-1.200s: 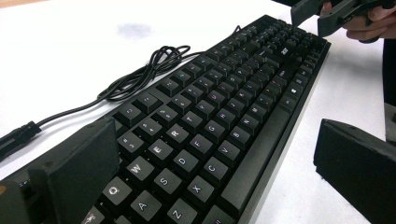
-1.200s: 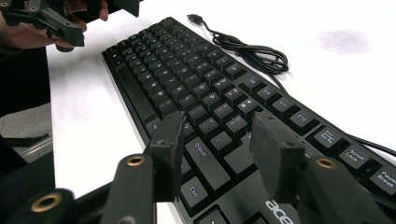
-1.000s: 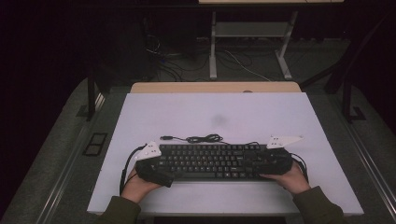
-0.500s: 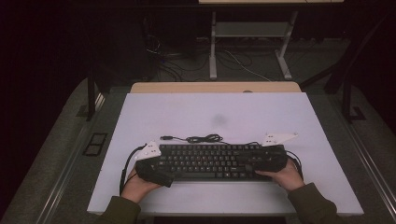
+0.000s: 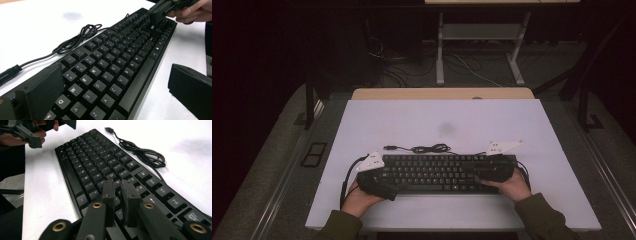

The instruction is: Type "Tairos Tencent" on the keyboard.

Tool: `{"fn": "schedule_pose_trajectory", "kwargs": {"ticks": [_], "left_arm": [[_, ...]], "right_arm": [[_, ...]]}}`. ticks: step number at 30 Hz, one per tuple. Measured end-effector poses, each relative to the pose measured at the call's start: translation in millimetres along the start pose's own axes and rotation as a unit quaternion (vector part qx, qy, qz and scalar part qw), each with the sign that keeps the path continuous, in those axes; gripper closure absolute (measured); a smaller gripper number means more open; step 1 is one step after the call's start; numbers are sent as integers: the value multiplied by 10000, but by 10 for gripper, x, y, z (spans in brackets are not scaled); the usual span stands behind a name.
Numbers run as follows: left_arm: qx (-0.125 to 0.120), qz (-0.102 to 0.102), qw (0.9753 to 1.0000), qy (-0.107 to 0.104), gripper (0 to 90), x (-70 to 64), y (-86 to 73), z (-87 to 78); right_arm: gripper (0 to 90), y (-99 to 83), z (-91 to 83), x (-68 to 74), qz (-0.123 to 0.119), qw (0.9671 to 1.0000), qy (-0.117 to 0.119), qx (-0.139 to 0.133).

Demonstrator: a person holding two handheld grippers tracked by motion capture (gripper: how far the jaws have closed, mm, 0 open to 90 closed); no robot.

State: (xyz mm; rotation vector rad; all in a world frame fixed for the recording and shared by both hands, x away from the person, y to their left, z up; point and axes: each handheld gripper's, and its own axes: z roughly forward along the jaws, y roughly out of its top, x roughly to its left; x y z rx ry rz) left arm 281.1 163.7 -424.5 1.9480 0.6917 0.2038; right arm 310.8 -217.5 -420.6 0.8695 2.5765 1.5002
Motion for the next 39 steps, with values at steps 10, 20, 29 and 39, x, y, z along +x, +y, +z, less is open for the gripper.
{"fn": "schedule_pose_trajectory", "kwargs": {"ticks": [10, 20, 29, 39], "left_arm": [[28, 24, 10000, -6, 0, 6, 0, -5], [29, 27, 10000, -7, 0, 8, -5, 1], [44, 22, 10000, -6, 0, 8, -9, 0], [44, 24, 10000, 4, 0, 2, 2, 8]], "right_arm": [[894, -24, 60, 9, -27, 9998, 109, 159], [894, -68, 125, 35, -115, 9988, 134, 467], [894, -95, 168, 53, -213, 9973, 66, 697], [895, -126, 201, 73, -398, 9954, -24, 868]]}}
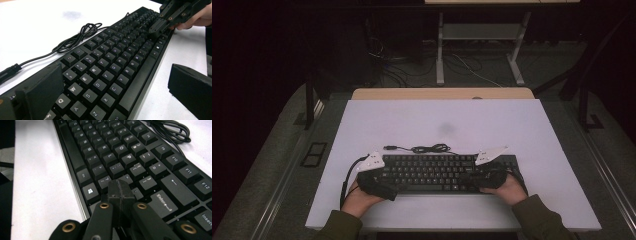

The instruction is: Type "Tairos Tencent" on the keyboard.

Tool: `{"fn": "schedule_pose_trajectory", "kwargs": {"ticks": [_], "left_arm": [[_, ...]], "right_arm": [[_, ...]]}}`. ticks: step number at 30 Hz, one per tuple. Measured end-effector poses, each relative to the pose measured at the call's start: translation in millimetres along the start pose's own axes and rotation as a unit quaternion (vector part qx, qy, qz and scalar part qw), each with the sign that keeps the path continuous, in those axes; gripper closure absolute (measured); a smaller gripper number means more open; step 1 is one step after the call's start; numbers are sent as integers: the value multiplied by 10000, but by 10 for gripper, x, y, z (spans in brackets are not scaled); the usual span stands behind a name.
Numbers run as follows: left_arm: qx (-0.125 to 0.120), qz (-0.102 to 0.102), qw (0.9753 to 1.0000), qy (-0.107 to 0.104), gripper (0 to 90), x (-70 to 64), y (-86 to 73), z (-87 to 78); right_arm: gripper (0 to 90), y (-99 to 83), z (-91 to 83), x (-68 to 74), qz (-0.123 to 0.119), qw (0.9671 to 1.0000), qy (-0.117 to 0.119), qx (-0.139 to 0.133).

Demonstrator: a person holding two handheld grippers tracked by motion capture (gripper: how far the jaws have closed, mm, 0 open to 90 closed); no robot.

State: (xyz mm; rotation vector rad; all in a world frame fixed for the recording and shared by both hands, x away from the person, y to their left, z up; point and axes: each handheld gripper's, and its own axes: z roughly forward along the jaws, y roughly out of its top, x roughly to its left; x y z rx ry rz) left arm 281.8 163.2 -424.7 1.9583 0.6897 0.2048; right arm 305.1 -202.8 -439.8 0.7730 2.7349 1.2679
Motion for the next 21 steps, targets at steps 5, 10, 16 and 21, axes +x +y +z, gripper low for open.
{"fn": "schedule_pose_trajectory", "kwargs": {"ticks": [5, 10, 16, 21], "left_arm": [[-7, -12, 10000, 16, 0, -5, 22, 15], [-18, 5, 10000, 22, 0, -7, 48, 49], [10, 13, 10000, -9, 0, -21, 77, 107], [-2, -2, 10000, -21, 0, -10, 93, 148]], "right_arm": [[895, -5, 0, 2, 8, 10000, 18, -7], [895, -6, 0, 1, 2, 10000, 21, -11], [895, -7, 0, 2, -3, 10000, 15, -10], [895, -6, 0, 2, -6, 10000, 16, -7]]}}
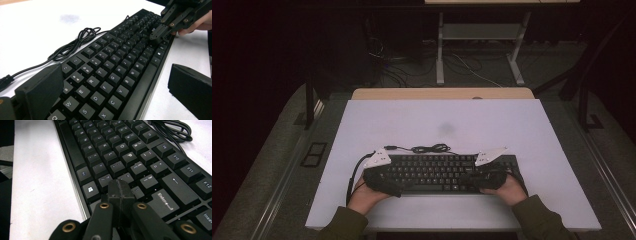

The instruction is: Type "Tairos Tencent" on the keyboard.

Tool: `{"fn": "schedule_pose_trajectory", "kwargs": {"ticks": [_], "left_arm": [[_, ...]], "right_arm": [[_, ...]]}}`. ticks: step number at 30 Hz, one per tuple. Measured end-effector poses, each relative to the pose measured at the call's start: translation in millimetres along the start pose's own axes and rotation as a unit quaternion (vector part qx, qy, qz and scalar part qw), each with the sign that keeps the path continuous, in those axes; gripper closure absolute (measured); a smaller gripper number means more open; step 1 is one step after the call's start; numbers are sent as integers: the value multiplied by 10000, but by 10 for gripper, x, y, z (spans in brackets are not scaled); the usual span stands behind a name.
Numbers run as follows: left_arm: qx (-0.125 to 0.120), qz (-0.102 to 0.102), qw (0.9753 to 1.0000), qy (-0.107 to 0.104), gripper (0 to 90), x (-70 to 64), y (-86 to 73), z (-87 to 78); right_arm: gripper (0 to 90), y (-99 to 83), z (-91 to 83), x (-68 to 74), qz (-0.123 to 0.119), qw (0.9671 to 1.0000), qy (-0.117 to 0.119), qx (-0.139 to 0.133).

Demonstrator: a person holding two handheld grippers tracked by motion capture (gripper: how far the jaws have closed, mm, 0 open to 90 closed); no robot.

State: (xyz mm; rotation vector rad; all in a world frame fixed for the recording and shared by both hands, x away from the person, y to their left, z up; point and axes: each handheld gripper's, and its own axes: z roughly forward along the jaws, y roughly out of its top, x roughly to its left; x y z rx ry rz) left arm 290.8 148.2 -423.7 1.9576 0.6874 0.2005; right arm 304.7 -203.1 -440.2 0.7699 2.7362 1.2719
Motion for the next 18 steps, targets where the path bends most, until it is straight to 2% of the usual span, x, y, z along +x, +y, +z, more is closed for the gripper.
{"fn": "schedule_pose_trajectory", "kwargs": {"ticks": [5, 13, 18], "left_arm": [[-72, -121, 9999, -10, 0, 8, 14, 40], [-29, -94, 9999, 73, 39, 31, 59, 110], [-31, -61, 9999, 133, 139, 49, 86, 149]], "right_arm": [[895, -1, 0, 0, 6, 10000, 3, -6], [895, -1, 0, -1, 7, 10000, 4, -6], [895, -1, 1, -2, 5, 10000, 10, -6]]}}
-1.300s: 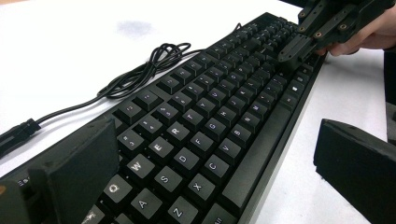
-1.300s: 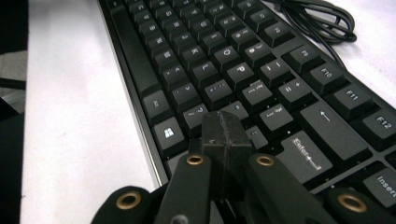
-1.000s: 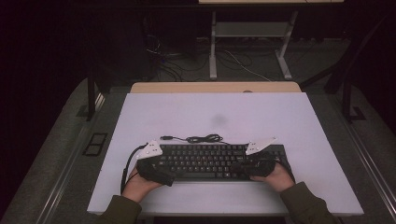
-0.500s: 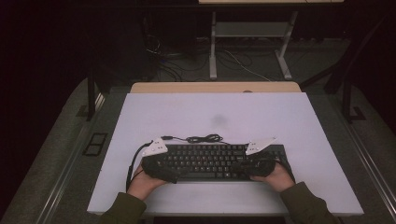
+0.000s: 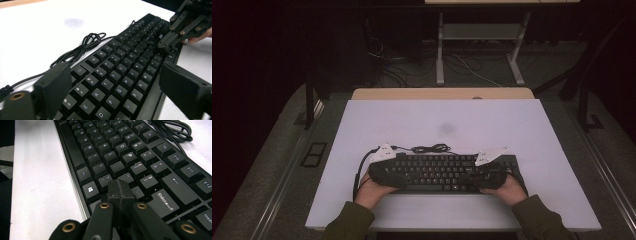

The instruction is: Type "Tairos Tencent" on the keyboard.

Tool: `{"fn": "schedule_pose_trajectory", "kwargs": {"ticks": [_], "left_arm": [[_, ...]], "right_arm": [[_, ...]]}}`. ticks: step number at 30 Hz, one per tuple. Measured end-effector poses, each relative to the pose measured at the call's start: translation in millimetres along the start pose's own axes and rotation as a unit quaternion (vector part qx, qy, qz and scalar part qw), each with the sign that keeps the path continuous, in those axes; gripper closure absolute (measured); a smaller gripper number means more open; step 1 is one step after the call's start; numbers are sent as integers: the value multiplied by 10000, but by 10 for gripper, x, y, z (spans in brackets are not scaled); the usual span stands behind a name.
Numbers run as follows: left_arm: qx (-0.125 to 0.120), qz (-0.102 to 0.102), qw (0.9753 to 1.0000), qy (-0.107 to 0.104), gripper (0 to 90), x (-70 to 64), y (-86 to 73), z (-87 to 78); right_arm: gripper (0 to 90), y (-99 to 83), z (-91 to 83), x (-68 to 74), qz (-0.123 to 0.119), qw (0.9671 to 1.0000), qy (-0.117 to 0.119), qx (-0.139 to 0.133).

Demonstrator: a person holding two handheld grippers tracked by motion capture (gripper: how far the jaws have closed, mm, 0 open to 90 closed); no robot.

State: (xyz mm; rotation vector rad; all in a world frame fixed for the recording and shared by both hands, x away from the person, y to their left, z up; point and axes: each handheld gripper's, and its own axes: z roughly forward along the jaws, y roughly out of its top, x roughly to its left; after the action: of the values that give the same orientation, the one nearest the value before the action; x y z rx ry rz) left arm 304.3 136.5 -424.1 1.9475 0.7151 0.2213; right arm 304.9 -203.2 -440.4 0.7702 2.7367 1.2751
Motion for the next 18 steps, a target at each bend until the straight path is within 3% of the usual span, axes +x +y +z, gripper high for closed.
{"fn": "schedule_pose_trajectory", "kwargs": {"ticks": [3, 6, 9, 18], "left_arm": [[-9, -37, 10000, 56, 148, 5, 5, 27], [38, -36, 10000, 42, 251, 22, 15, 43], [91, -34, 9999, 55, 277, 24, 29, 58], [267, -55, 9996, 47, 536, 24, 70, 136]], "right_arm": [[895, 0, -1, 0, 9, 10000, 3, 3], [895, 0, 0, 0, -1, 10000, 2, 0], [895, 0, 0, 0, -2, 10000, 2, 0], [895, -1, -1, -1, 11, 10000, 2, 7]]}}
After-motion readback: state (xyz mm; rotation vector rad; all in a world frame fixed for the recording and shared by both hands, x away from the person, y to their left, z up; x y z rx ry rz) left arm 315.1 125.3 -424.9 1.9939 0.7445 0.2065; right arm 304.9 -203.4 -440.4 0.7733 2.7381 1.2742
